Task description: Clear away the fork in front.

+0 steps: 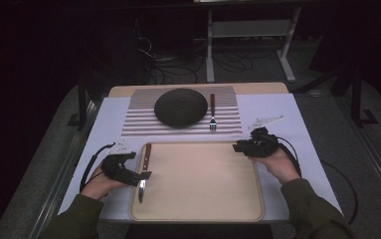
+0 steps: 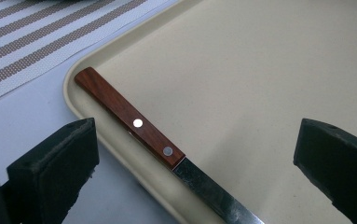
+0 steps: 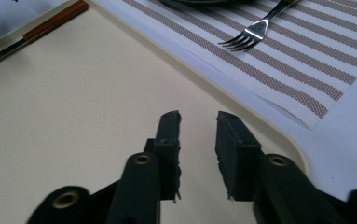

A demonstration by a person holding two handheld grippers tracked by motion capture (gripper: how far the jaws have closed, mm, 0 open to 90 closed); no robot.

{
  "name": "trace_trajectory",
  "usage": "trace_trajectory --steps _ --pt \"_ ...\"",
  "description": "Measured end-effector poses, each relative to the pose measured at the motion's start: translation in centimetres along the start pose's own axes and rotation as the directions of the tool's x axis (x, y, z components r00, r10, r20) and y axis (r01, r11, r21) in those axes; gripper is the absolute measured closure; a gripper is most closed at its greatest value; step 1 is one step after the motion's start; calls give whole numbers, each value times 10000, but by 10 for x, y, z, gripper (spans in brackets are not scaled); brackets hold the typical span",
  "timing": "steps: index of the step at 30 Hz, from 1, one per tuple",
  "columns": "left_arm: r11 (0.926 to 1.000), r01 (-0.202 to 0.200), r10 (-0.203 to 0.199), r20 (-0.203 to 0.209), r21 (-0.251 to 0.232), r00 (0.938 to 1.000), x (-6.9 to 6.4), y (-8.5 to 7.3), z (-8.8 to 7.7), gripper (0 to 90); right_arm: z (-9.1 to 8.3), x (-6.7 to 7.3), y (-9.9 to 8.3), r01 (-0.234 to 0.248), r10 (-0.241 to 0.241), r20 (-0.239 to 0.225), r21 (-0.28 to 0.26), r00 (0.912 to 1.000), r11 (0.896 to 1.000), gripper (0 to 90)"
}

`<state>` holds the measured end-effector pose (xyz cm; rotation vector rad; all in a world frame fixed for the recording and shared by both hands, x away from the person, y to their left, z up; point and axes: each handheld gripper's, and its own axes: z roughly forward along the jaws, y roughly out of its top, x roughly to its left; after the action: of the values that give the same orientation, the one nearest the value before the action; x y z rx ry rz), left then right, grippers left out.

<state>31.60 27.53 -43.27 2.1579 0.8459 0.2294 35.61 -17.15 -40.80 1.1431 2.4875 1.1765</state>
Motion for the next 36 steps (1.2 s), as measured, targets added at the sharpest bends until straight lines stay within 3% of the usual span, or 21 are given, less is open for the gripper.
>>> trace_trajectory --steps 6,16,22,36 --pt "10000 36 -35 76 -93 10000 2 1 -1 0 9 -5 13 140 -143 193 157 9997 9998 887" --pt "10000 60 -60 21 -55 10000 1 0 -1 1 26 -13 36 413 -425 375 339 9984 9986 891" --pt "9999 -114 113 -19 -57 9999 0 0 -1 23 37 -17 49 384 -395 334 324 9987 9987 891" --pt "9999 -99 99 -10 -95 10000 -1 2 0 0 68 -24 73 367 -385 314 542 9988 9979 892"
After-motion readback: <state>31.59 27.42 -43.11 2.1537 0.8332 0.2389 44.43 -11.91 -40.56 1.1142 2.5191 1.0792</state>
